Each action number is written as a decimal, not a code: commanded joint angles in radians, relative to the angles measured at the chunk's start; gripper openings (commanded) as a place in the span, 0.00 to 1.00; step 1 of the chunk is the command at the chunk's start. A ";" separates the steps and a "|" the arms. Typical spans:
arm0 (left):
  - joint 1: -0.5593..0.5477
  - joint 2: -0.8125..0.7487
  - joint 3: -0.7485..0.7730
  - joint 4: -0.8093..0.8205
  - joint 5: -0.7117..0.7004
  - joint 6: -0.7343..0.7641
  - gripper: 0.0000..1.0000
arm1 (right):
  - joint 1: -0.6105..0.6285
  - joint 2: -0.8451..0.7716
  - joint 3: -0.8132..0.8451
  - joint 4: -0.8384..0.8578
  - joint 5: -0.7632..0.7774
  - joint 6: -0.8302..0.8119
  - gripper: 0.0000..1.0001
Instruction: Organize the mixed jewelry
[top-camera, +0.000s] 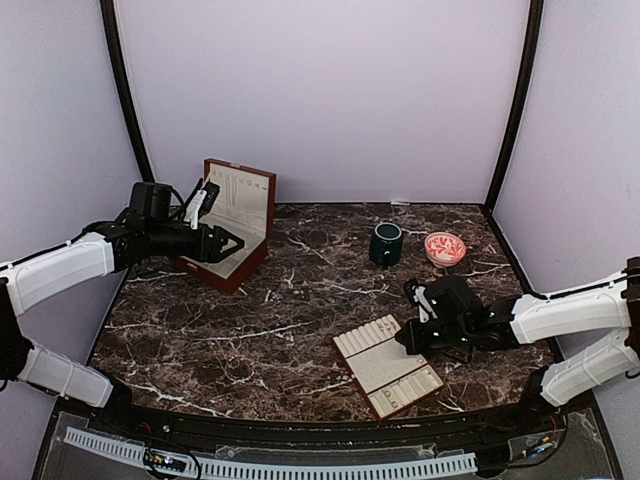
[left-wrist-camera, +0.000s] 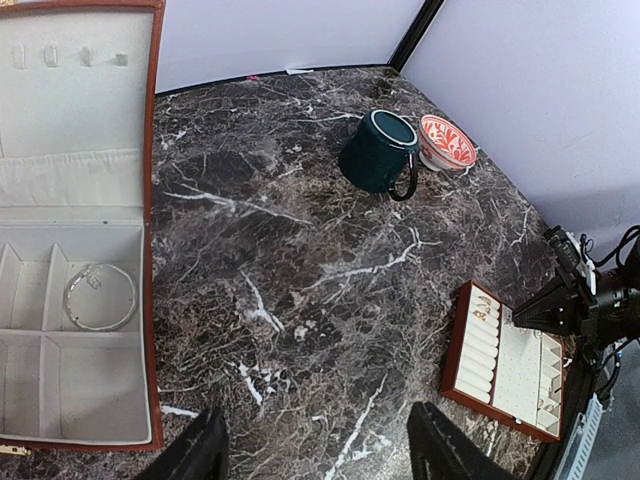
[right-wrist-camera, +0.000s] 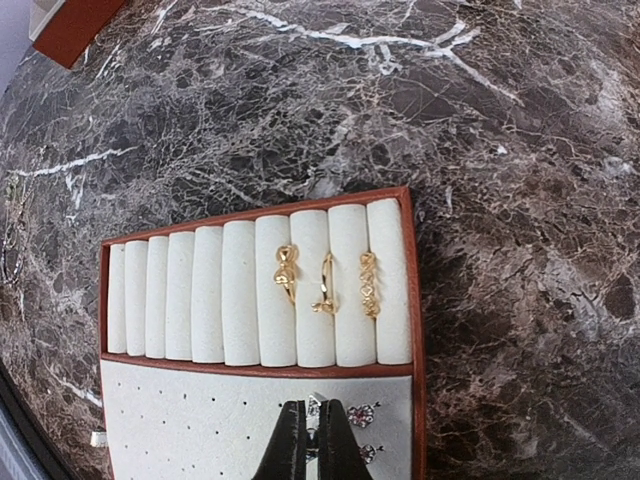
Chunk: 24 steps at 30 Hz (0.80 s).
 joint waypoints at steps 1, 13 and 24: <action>0.006 -0.026 -0.010 0.006 0.012 0.010 0.64 | 0.000 -0.022 -0.015 -0.033 -0.001 -0.001 0.00; 0.008 -0.025 -0.011 0.009 0.013 0.010 0.64 | 0.000 -0.030 -0.012 -0.024 0.002 -0.001 0.00; 0.006 -0.026 -0.011 0.011 0.016 0.011 0.64 | -0.001 0.005 -0.014 0.021 0.003 -0.009 0.00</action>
